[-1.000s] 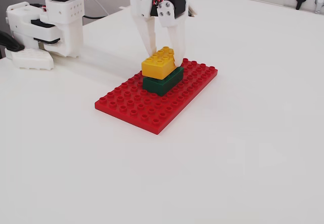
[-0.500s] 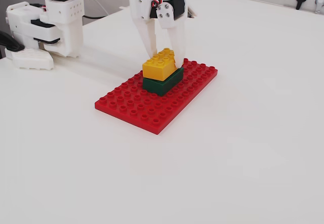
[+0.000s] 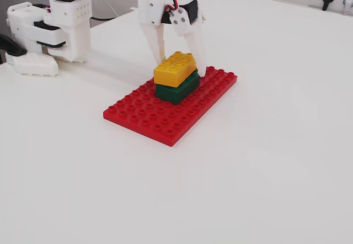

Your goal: Put yellow lego brick onto the green one

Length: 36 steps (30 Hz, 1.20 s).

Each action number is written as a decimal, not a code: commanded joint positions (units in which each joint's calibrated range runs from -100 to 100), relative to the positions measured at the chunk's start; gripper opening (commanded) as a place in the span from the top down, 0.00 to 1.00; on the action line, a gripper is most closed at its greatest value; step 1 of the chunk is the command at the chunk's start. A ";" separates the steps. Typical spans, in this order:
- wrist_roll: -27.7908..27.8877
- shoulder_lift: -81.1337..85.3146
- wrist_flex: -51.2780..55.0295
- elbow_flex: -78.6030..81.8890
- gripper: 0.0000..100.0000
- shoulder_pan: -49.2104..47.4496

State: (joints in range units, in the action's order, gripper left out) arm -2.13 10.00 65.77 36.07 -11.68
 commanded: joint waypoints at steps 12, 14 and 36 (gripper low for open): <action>0.26 2.44 10.35 -14.15 0.71 -0.03; 0.26 4.62 11.30 -14.88 0.71 -0.18; 2.29 36.20 19.52 -10.18 0.98 14.48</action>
State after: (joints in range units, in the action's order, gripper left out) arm 0.31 42.68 85.13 23.99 -0.85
